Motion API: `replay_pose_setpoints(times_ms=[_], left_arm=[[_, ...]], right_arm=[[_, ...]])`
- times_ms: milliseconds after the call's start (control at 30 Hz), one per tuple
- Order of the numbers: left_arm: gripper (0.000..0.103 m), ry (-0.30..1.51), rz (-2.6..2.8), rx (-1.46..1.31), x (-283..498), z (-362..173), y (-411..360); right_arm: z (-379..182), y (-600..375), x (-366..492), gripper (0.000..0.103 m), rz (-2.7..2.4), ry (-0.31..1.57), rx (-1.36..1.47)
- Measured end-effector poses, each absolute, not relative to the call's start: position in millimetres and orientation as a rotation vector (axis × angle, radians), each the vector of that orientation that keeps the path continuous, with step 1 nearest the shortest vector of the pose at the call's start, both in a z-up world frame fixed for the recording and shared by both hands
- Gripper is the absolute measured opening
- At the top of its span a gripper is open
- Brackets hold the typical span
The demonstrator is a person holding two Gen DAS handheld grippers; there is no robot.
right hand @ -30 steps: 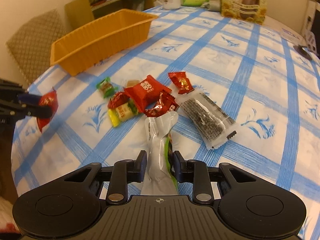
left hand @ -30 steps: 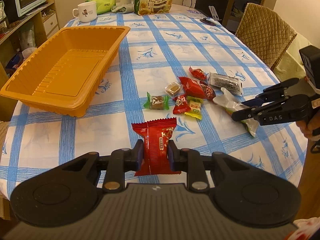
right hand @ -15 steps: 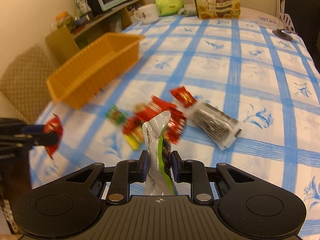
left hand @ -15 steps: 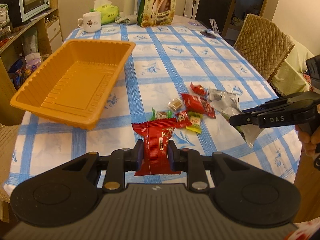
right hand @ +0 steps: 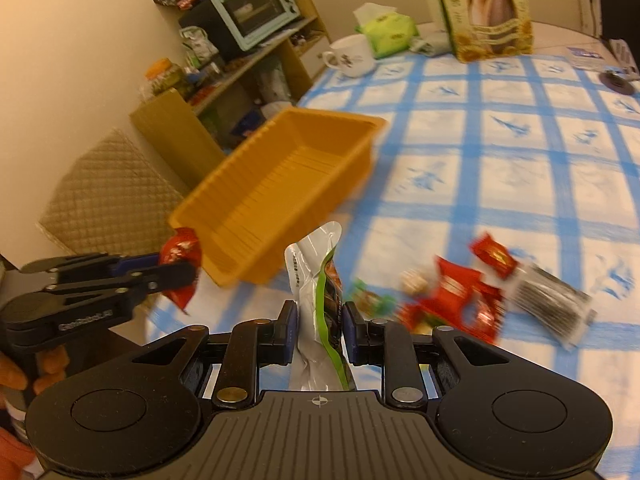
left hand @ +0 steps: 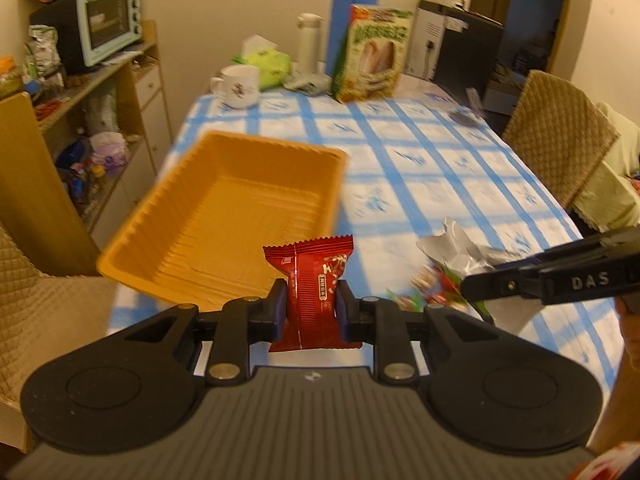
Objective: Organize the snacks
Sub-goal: 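Carry both snacks over the orange basket and open both tools to drop them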
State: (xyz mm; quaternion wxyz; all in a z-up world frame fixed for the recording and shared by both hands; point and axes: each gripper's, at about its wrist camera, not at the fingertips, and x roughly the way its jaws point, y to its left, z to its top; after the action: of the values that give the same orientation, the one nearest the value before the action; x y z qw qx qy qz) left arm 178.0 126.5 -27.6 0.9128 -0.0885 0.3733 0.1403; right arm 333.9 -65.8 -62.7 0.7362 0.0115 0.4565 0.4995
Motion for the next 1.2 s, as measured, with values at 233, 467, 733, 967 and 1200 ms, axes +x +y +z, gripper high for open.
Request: replay_pose_setpoints(times_ms=[233, 467, 733, 967, 1200], left_arm=[[0.023, 0.768, 0.338, -0.16, 194.2, -21.3, 180.5], [0.022, 0.799, 0.346, -0.15, 210.5, -29.4, 225.8], [0.022, 0.836, 0.314, -0.159, 224.7, -46.4, 256.9], [0.022, 0.862, 0.284, -0.172, 234.1, -59.7, 270.9], [0.022, 0.868, 0.255, -0.175, 238.7, -64.8, 277.1]], right_arm=[[-49.3, -0.5, 335.9, 0.025, 1.134, 0.998, 0.071], [-59.8, 65.8, 341.3, 0.025, 1.097, 1.042, 0.083], [-84.2, 106.4, 352.9, 0.025, 1.006, 1.094, 0.094], [-98.2, 120.8, 360.0, 0.025, 0.949, 1.106, 0.058], [-99.2, 123.6, 361.3, 0.026, 0.917, 1.087, 0.02]])
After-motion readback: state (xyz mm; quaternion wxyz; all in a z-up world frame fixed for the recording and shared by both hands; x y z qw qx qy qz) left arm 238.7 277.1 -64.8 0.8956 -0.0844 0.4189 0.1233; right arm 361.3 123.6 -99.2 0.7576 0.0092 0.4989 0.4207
